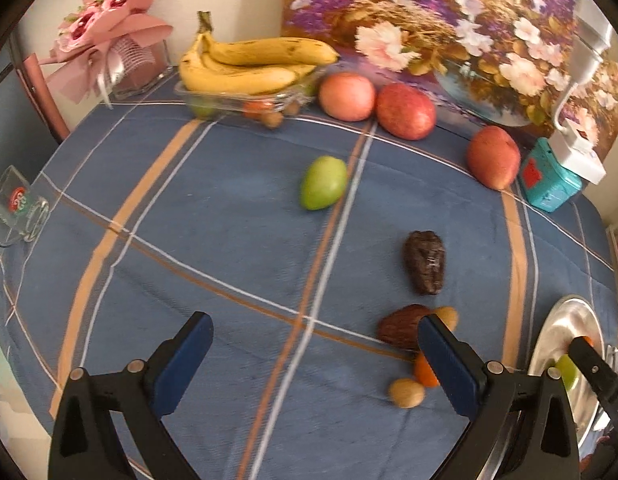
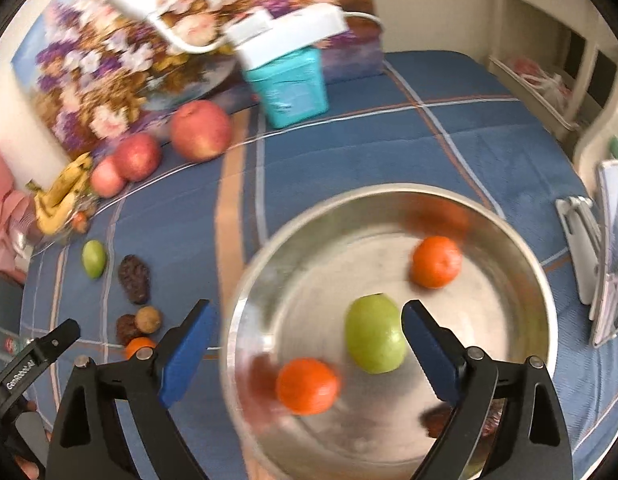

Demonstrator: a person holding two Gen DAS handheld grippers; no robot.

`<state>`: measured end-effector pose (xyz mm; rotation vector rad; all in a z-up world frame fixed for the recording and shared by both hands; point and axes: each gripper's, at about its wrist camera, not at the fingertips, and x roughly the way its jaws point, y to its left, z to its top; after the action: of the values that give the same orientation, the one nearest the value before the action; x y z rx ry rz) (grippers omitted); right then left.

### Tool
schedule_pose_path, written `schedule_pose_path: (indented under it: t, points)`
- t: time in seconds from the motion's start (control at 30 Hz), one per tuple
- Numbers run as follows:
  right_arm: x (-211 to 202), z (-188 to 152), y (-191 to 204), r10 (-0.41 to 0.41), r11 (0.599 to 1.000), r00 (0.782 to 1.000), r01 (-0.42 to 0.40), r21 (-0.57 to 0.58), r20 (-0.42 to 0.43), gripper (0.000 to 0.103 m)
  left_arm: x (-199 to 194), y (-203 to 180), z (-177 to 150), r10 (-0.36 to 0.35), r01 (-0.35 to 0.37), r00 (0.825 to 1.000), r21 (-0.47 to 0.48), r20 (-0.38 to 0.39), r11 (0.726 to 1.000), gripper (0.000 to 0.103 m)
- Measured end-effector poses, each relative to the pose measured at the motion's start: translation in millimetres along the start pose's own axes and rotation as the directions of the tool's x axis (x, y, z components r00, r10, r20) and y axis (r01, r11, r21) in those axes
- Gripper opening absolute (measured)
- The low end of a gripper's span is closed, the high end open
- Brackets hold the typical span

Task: Organize fruits
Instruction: 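Move both open tools back to the fruit pile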

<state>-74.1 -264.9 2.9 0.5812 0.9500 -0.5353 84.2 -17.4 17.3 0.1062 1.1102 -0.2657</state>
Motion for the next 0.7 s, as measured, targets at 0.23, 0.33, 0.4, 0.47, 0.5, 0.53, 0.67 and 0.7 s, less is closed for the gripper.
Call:
schedule_pose_path:
  t: [0.23,0.33,0.4,0.47,0.5,0.53,0.67,0.7]
  points:
    - [-4,-5,38,0.069,0.995,0.997,-0.067,-0.070,0.021,0.093,-1,21,5,0.056,-0.056,0.998,0.018,0.016,0.998,0.103]
    - [-3,-8,55,0.109,0.989,0.994,-0.107,-0.097,0.018,0.093,9,25,6,0.082,-0.081,0.997,0.057,-0.014,0.995,0.103]
    - [-1,-12,65,0.119,0.986,0.993,-0.117,-0.117,0.010,0.093,15,29,5,0.091,-0.089,0.995,0.064,-0.036,0.994,0.103]
    - [3,-17,78,0.120,0.983,0.993,-0.119,-0.139,-0.003,0.093,20,33,5,0.091,-0.088,0.995,0.061,-0.048,0.994,0.103]
    - [5,-20,85,0.122,0.980,0.992,-0.122,-0.154,-0.012,0.093,22,35,5,0.090,-0.087,0.994,0.060,-0.055,0.994,0.103]
    - [7,-22,89,0.123,0.979,0.992,-0.125,-0.164,-0.019,0.093,25,35,5,0.091,-0.088,0.994,0.059,-0.061,0.994,0.103]
    - [21,-32,110,0.122,0.970,0.990,-0.133,-0.205,-0.065,0.093,42,38,3,0.091,-0.085,0.990,0.061,-0.111,0.995,0.103]
    - [24,-35,114,0.118,0.968,0.990,-0.132,-0.212,-0.076,0.093,47,40,2,0.082,-0.076,0.989,0.053,-0.126,0.996,0.103]
